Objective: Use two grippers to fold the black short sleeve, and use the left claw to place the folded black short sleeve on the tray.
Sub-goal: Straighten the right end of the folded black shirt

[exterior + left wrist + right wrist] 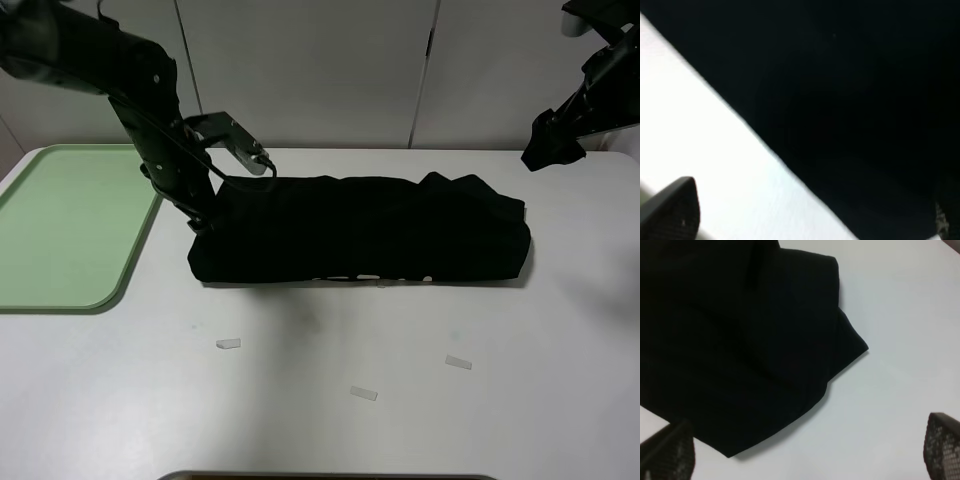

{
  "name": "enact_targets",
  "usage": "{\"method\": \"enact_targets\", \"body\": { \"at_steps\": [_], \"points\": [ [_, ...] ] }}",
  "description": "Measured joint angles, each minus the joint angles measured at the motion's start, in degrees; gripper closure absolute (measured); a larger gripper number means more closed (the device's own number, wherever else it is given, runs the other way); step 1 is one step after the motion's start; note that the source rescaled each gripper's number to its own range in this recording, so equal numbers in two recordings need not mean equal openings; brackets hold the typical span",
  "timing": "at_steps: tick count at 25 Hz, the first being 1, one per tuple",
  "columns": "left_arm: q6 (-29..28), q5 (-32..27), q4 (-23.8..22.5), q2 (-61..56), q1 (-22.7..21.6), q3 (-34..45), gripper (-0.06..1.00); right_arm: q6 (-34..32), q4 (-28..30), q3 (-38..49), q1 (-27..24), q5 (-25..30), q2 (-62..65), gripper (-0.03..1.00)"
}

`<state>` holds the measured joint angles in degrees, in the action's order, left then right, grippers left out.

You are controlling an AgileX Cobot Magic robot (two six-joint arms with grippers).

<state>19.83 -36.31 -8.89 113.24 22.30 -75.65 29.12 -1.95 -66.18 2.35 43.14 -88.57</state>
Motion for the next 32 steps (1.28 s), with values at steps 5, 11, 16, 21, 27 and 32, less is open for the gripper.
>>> {"method": "enact_targets", "body": {
  "at_steps": [5,11,16,21,27,32],
  "points": [
    [-2.7,-4.7,0.2,-9.1,0.0,0.0,0.03,-0.2,-1.3,0.0,0.0,0.3,0.0,-0.03],
    [-8.6,-10.7,0.2,-19.5,0.0,0.0,0.03,-3.0,-4.5,0.0,0.0,2.7,0.0,-0.03],
    [-9.8,-15.1,1.3,-28.4,0.0,0.0,0.03,-9.1,-6.2,0.0,0.0,5.5,0.0,-0.03],
    [-9.9,-18.6,5.3,-36.7,0.0,0.0,0.03,-10.9,-6.4,0.0,0.0,8.8,0.0,-0.03],
    [-10.5,-24.7,7.4,-45.6,0.0,0.0,0.03,-10.9,-8.7,0.0,0.0,9.2,0.0,-0.03],
    [-11.8,-27.3,7.4,-55.9,0.0,4.5,0.03,-10.9,-11.7,0.0,0.0,10.8,0.0,-0.03]
  ]
}}
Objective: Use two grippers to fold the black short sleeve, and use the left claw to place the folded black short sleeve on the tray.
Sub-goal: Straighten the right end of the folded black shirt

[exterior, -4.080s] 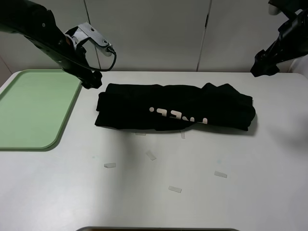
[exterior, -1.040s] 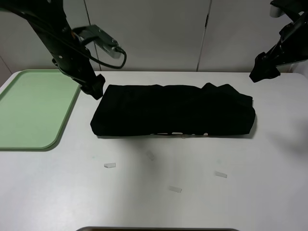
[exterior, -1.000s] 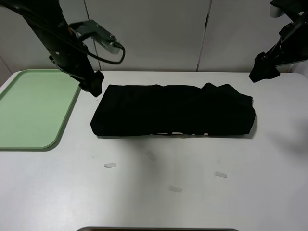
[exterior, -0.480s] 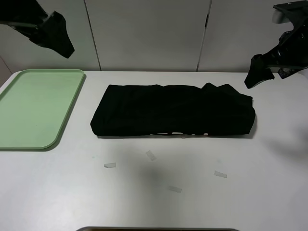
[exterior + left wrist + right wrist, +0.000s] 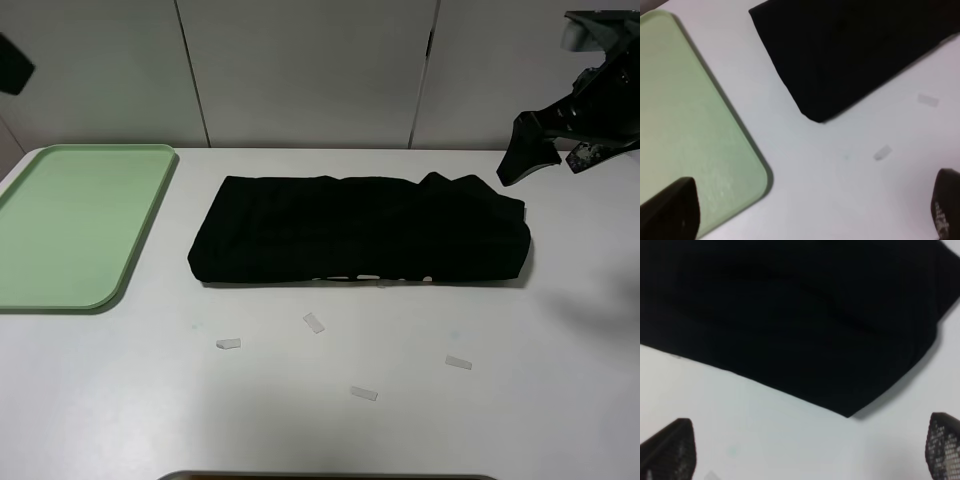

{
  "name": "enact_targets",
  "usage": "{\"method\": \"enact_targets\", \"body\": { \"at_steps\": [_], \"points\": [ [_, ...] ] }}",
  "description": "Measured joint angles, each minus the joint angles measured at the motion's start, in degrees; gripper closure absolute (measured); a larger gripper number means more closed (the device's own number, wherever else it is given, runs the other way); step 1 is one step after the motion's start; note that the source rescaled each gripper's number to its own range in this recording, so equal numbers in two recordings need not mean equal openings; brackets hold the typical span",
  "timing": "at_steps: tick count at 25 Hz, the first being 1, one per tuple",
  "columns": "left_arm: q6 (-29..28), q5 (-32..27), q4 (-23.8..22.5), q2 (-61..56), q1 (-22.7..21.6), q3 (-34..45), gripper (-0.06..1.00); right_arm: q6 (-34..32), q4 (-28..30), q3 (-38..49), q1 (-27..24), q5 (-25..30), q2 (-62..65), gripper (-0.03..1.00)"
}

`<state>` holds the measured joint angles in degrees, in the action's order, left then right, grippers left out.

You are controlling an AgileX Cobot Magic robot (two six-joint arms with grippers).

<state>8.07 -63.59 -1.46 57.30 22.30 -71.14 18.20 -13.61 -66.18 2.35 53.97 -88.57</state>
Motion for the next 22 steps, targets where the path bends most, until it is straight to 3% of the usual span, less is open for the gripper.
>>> {"method": "enact_targets", "body": {
  "at_steps": [9,22],
  "points": [
    [-2.8,-0.2,0.0,-24.6,0.0,16.2,0.03,-1.9,-0.4,0.0,0.0,1.1,0.0,-0.03],
    [-4.7,-1.1,-0.1,-48.7,0.0,29.5,0.03,-4.3,-0.3,0.0,0.0,1.1,0.1,-0.03]
  ]
}}
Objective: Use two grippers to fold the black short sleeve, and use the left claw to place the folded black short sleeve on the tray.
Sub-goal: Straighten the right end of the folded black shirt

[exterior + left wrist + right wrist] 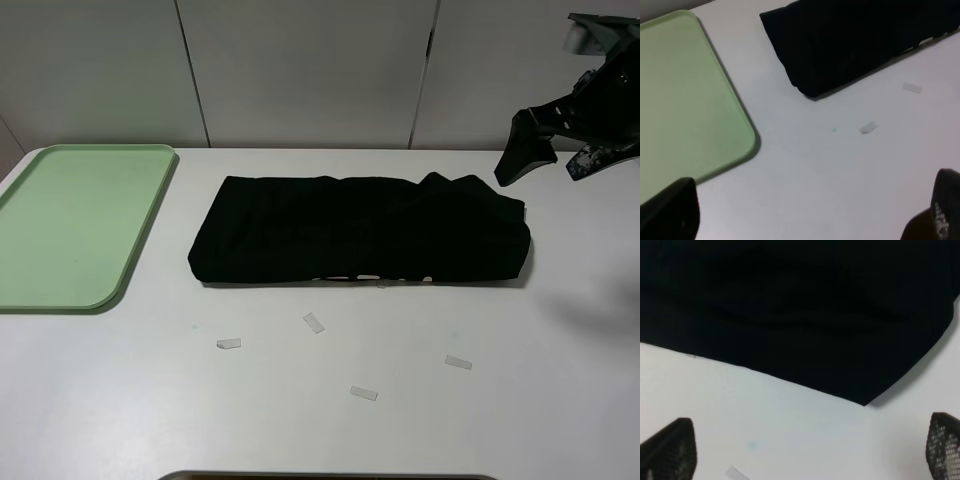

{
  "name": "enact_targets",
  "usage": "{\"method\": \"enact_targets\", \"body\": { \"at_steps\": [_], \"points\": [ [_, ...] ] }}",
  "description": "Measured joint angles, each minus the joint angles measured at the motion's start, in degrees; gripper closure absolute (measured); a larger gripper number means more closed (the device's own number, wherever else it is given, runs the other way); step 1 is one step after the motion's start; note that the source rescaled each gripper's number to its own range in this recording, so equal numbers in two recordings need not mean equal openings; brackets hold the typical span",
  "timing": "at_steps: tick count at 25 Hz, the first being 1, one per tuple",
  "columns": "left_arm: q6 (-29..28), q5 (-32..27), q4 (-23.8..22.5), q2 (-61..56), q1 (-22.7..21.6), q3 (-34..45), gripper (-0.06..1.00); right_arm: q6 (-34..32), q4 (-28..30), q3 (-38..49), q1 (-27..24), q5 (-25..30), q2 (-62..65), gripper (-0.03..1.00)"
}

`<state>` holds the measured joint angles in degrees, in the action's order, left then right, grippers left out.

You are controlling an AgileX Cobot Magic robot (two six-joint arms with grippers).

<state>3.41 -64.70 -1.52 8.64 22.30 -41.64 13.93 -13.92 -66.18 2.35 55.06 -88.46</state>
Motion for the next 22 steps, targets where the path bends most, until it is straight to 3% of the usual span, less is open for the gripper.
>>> {"method": "enact_targets", "body": {
  "at_steps": [9,22],
  "points": [
    [-3.4,-0.3,2.1,-8.7,0.0,11.3,0.03,0.0,3.1,0.0,0.0,-2.4,0.0,-0.03],
    [-4.1,-0.2,2.5,-8.8,-0.2,11.6,0.03,0.0,2.2,0.0,0.0,-3.6,0.0,-0.03]
  ]
}}
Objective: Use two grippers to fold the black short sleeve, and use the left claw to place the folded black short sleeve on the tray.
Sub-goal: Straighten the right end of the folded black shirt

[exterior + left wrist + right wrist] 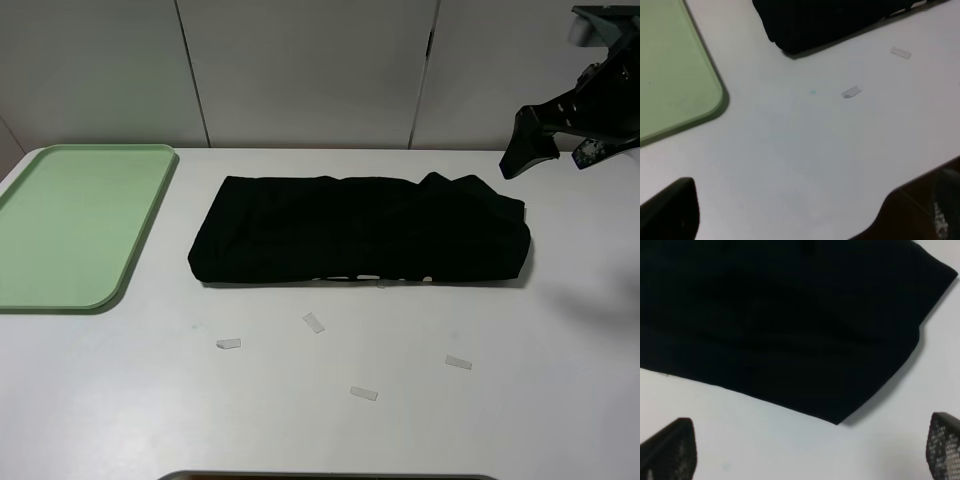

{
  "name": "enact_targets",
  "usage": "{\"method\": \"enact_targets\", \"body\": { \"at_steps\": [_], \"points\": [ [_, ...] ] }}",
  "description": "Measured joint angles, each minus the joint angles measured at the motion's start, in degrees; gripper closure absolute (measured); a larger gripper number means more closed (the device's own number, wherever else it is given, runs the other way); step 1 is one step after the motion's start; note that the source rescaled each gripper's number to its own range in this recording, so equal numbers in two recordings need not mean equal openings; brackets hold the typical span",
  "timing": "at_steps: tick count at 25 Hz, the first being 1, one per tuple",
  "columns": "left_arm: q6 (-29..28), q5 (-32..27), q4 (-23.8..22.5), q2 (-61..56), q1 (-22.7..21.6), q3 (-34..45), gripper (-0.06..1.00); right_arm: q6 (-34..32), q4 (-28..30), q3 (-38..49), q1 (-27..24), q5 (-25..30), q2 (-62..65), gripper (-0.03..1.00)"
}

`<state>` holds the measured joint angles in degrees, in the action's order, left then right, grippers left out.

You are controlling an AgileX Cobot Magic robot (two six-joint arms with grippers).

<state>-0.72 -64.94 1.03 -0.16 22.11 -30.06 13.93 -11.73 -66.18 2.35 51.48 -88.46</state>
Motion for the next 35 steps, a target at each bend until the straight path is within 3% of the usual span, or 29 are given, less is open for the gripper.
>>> {"method": "enact_targets", "body": {
  "at_steps": [6,12,19,24,35],
  "points": [
    [0.0,0.1,0.0,0.0,-5.1,0.1,0.03,0.0,-0.6,0.0,0.0,-3.7,-0.1,-0.03],
    [0.0,0.1,0.0,0.0,-17.2,0.1,0.03,-1.2,0.8,-0.2,0.0,-9.8,-4.7,-0.03],
    [0.0,0.2,0.0,0.0,-28.1,0.1,0.03,-2.9,5.0,-4.4,0.0,-11.7,-15.5,-0.03],
    [0.0,0.3,0.0,-0.3,-29.5,0.1,0.03,-6.7,11.3,-11.1,-0.4,-11.3,-23.2,-0.03],
    [0.0,0.2,0.0,-0.3,-29.6,0.1,0.03,-5.5,12.7,-14.2,-5.7,-7.4,-32.8,-0.03]
  ]
}}
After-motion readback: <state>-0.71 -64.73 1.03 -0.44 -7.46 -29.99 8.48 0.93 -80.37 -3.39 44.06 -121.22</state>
